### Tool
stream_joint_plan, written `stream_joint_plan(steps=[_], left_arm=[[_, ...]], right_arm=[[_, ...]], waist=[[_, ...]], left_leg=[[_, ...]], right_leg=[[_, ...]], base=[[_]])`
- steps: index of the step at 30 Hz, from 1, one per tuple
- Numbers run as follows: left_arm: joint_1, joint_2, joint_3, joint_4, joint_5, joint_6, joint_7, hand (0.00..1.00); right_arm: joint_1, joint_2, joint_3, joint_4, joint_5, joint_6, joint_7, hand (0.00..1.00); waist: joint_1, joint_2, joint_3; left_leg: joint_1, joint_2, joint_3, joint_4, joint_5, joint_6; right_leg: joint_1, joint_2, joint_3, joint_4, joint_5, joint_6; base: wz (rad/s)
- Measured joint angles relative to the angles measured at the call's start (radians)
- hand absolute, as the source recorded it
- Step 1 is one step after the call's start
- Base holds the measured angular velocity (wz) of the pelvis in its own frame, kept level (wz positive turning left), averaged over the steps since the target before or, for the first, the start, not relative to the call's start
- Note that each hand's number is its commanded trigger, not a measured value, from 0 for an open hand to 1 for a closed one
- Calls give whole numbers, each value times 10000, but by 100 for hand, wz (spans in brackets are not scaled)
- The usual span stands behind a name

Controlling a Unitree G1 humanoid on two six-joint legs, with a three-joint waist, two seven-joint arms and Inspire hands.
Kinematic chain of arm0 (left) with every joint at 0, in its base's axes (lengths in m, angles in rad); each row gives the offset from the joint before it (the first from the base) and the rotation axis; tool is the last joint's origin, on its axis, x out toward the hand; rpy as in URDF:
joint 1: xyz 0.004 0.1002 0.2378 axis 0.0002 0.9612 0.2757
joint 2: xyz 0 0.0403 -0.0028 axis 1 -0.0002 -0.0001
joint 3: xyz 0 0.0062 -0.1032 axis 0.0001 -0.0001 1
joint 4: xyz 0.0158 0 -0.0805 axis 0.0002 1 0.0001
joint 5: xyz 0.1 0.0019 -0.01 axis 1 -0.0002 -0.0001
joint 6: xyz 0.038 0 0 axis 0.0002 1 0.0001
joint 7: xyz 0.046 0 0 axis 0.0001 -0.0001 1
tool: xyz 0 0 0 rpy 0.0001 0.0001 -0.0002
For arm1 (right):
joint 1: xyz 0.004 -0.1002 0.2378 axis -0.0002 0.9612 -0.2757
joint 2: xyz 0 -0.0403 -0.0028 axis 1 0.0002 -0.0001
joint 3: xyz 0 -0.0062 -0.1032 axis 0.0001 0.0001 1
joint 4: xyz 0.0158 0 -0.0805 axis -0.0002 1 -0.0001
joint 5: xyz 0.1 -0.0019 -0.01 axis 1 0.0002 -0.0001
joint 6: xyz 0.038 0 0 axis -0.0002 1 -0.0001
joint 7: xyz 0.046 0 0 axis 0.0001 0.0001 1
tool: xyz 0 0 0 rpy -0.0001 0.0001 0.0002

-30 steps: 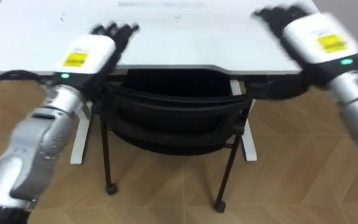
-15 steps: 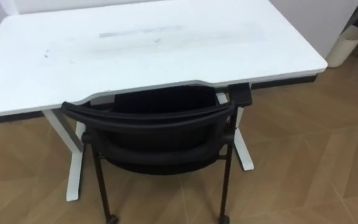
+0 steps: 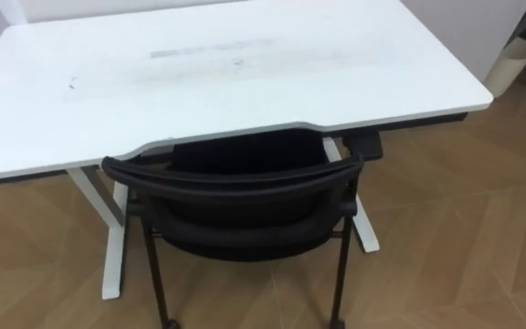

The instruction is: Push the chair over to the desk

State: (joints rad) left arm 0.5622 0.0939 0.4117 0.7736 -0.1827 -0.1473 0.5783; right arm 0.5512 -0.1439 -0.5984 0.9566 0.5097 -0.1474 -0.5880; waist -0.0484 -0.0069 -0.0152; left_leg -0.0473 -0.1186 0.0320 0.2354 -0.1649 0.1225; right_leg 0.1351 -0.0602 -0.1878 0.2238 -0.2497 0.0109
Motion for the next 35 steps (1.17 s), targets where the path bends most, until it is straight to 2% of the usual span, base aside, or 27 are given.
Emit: stream_joint_plan(steps=[2,5,6,8,11,14,17,20,24,26,31,35], left_arm=[[-112,-42,-135,1233,-4,292,-717,0],[-498,7,-368,2327,-4,587,-1576,0],[-595,39,-509,2503,-4,684,-1740,0],[-1173,254,-1491,3070,17,1179,-2489,0],[-1841,314,-2515,3099,38,1584,-3265,0],[-2587,354,-3403,3093,204,1874,-3843,0],[-3037,354,-3757,3066,302,1933,-4403,0],[-3360,351,-3803,3064,375,1941,-4817,0],[-3559,346,-3858,3076,469,1938,-5180,0],[-3622,334,-3982,3086,469,1939,-5326,0],[-3673,314,-3970,3132,468,1939,-5496,0],[-3710,355,-3967,3147,467,1940,-5502,0]], right_arm=[[-362,23,435,1989,-16,300,829,0],[-829,21,1036,2568,-60,991,1884,0],[-979,17,1145,2639,-122,1045,2074,0],[-1656,-14,1935,2878,-397,1399,2617,0],[-2528,-9,2893,2858,-566,1755,3059,0],[-3212,-18,3584,2741,-502,1931,3523,0],[-3459,27,4239,2425,-443,1934,4151,0],[-3653,85,4617,2425,-440,1930,4749,0],[-3732,192,4742,2510,-428,1943,5194,0],[-3732,203,5007,2509,-432,2022,5376,0],[-3729,290,5182,2555,-436,2335,5666,0],[-3733,303,5389,2593,-426,2359,5789,0]], waist=[[-78,-26,14],[-74,10,35],[-94,19,36],[-112,31,54],[-121,47,65],[-122,51,71],[-98,39,114],[-117,34,178],[-121,85,217],[-161,164,262],[-168,208,278],[-195,117,259]], left_leg=[[38,-16,-68,42,-7,7],[60,-31,-72,54,-4,13],[67,-31,-72,62,-2,18],[41,-37,-68,91,29,22],[44,-12,-63,109,146,-110],[-99,0,-73,163,147,-90],[-184,-13,-62,152,150,11],[-293,-18,-36,90,147,16],[-274,-19,-35,11,128,-4],[-273,-19,-54,-15,104,-7],[-167,-18,-51,-235,102,-12],[-98,-22,-19,-269,102,-12]], right_leg=[[91,18,11,-75,-3,6],[78,85,219,-128,-13,17],[89,82,252,-181,-11,15],[90,77,373,-247,-38,-69],[77,113,388,-327,-71,-113],[0,150,378,-376,1,-120],[-104,216,450,-389,8,-119],[-200,216,463,-397,12,-126],[-237,215,449,-382,27,-137],[-237,206,330,-384,28,-136],[-238,200,330,-381,27,-135],[-224,192,328,-380,28,-135]], base=[[6],[-10],[-18],[-9],[0],[0],[-3],[-2],[1],[5],[1],[-1]])
